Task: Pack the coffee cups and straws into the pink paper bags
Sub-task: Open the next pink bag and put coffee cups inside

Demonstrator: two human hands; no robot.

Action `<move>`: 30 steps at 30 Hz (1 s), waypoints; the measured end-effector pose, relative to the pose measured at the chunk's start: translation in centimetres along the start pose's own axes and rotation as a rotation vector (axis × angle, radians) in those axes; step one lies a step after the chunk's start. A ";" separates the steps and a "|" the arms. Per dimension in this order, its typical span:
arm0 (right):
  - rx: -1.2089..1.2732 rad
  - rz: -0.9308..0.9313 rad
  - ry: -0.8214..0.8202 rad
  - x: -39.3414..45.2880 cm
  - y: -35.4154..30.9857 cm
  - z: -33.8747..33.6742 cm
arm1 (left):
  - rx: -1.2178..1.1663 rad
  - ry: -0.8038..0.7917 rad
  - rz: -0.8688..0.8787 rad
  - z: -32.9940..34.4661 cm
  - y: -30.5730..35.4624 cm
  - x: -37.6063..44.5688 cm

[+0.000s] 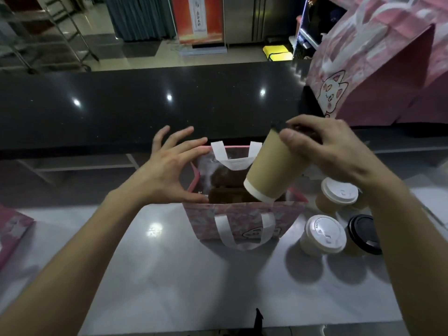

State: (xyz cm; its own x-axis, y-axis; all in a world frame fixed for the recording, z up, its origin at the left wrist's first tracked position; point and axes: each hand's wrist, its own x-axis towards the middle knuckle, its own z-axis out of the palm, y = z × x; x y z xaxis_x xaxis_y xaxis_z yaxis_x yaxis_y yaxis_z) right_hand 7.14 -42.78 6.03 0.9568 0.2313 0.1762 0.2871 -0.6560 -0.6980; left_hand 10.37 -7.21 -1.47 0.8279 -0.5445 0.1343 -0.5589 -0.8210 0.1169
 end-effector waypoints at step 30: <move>-0.819 -0.096 -0.652 7.0 0.3 16.0 | -0.298 -0.198 0.021 2.0 0.4 0.0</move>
State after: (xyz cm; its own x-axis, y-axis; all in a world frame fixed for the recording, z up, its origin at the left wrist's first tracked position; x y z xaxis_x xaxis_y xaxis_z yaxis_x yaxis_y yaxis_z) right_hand 13.25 -29.85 -4.09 0.7882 0.4908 -0.3712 0.5367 -0.8434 0.0244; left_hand 10.26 -7.92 -3.41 0.7928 -0.6074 -0.0503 -0.5408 -0.7391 0.4015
